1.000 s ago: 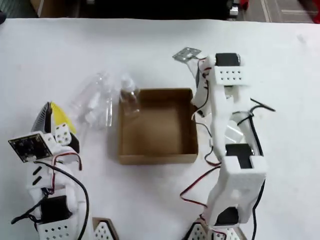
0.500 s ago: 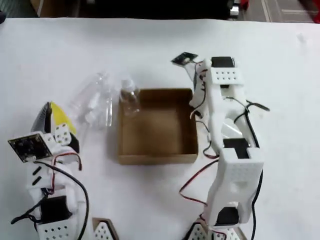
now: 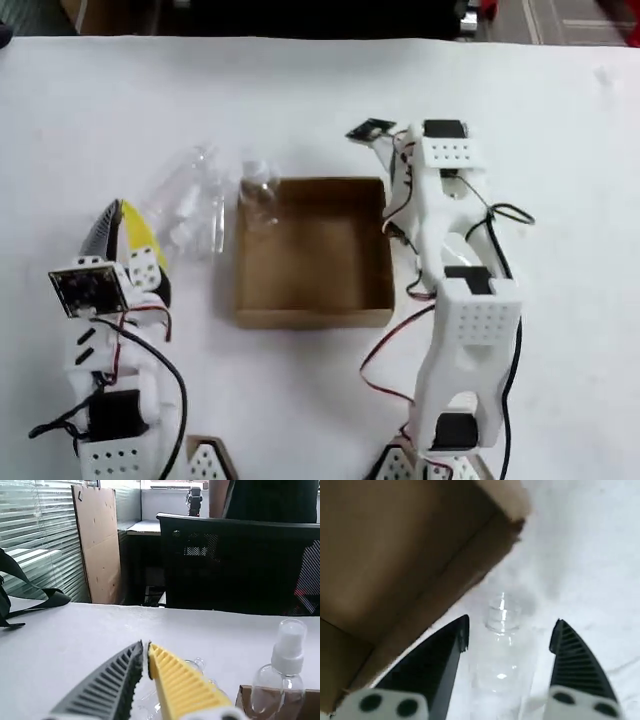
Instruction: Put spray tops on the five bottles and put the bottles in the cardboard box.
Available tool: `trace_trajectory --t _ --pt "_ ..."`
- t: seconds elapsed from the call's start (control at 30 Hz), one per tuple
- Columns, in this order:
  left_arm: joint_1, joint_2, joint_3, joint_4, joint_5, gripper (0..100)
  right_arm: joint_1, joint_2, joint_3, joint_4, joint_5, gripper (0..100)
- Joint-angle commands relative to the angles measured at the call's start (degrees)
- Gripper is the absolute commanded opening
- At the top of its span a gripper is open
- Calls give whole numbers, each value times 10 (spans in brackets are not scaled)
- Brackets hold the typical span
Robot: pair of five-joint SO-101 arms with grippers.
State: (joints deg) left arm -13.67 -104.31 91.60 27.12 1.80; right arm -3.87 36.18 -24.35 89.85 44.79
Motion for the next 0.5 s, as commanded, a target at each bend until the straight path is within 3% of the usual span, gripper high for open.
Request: trace_trajectory --t 0.0,0.47 --pt "7 -3 -7 -17 -4 24 37 -7 -47 7 7 235" --pt "7 -3 -9 -17 -4 24 1 13 -49 -16 4 234"
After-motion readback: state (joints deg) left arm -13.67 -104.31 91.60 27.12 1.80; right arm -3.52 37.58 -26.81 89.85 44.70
